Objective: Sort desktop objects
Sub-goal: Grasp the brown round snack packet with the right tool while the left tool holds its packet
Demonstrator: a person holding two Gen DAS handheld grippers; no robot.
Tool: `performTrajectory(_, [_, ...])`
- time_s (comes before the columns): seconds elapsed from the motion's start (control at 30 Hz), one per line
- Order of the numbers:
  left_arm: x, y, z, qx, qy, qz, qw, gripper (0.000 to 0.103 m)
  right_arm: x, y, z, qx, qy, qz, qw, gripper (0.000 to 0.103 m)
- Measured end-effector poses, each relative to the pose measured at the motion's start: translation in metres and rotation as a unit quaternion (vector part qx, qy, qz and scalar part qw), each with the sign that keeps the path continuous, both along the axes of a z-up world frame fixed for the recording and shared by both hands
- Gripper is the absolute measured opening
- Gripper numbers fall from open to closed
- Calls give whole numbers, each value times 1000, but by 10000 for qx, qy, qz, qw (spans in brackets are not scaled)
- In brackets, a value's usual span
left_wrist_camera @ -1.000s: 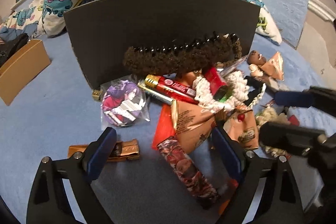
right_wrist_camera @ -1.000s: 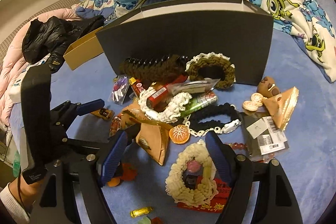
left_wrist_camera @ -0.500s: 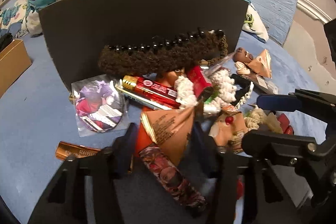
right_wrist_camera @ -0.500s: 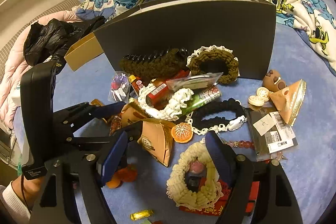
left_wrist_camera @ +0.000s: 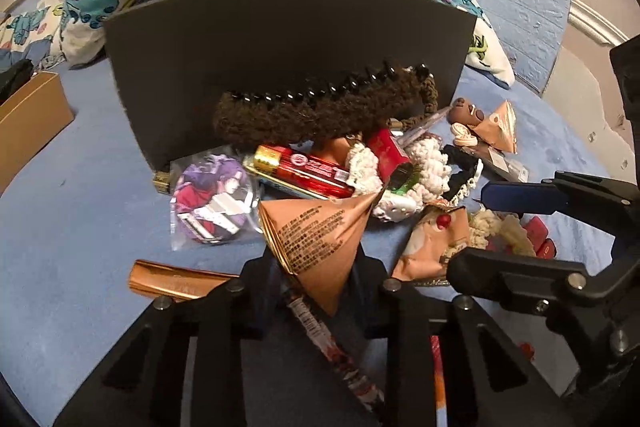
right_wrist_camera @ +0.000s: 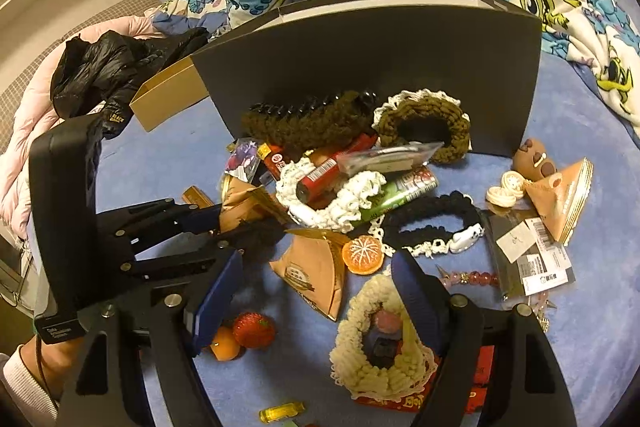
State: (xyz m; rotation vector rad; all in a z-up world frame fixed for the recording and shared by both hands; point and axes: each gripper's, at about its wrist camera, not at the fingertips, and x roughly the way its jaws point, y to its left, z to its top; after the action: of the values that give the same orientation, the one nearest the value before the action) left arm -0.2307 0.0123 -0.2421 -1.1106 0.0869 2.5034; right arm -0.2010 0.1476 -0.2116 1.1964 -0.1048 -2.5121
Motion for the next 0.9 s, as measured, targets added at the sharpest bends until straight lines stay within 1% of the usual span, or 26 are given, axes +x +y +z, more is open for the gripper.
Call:
performTrajectory(0.17, [6,-16,9,-49,143,240,9996,30,-1,-6,0,-43,38,43,10000,79])
performTrajectory(0.33, [12,-32,13,77,215,457,9987,30,-4,-17,-7,136,34,114,9998,79])
performTrajectory(0.5, [14,-34,7,75,163,451,9988,30,-9,-23,-17,395,2,-28,9992,79])
performTrajectory(0.53, [14,-34,6,83,149,450,9988,30,-10,-24,-20,485,-12,-53,9988,76])
performTrajectory(0.57, [13,-33,6,98,138,444,9989,30,-11,-26,-23,628,-1,-93,9980,72])
performTrajectory(0.63, [14,-30,5,112,141,423,9989,30,-12,-29,-27,754,25,-122,9971,71])
performTrajectory(0.77, [15,-23,7,74,156,349,9992,30,-11,-33,-27,814,65,-143,9966,68])
performTrajectory(0.87, [15,-18,8,80,163,321,9993,30,-12,-33,-26,714,37,-150,9973,61])
performTrajectory(0.9, [16,-17,9,84,160,312,9993,30,-12,-32,-25,695,31,-157,9975,60])
